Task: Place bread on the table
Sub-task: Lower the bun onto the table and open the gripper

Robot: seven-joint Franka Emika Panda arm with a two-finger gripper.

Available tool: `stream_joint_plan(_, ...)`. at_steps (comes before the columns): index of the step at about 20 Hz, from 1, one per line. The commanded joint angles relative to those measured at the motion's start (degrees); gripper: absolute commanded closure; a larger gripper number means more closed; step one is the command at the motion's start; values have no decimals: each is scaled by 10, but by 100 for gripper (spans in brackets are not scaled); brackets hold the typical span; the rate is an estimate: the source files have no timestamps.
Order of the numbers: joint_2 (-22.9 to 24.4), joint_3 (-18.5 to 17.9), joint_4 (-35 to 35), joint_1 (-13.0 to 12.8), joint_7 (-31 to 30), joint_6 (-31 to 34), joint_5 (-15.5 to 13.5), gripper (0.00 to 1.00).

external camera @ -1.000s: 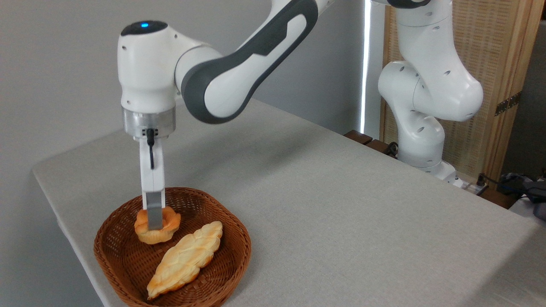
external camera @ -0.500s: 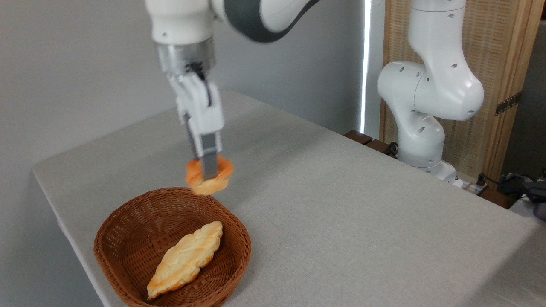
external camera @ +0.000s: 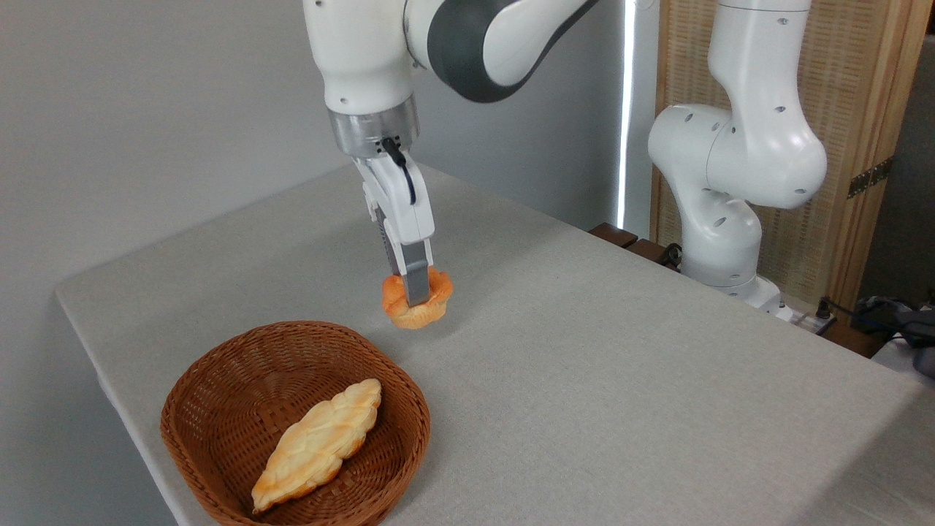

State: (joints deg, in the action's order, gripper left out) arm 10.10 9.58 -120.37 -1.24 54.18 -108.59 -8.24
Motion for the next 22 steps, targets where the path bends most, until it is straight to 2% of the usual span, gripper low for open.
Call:
stream_joint_plan(1,10,-5,-24,-15,7,-22,-10,6)
stream_joint_plan(3,8,-5,-24,-17,7,-22,-7,0)
stream_joint_plan(22,6,-5,-22,-17,7,-22,-6,0)
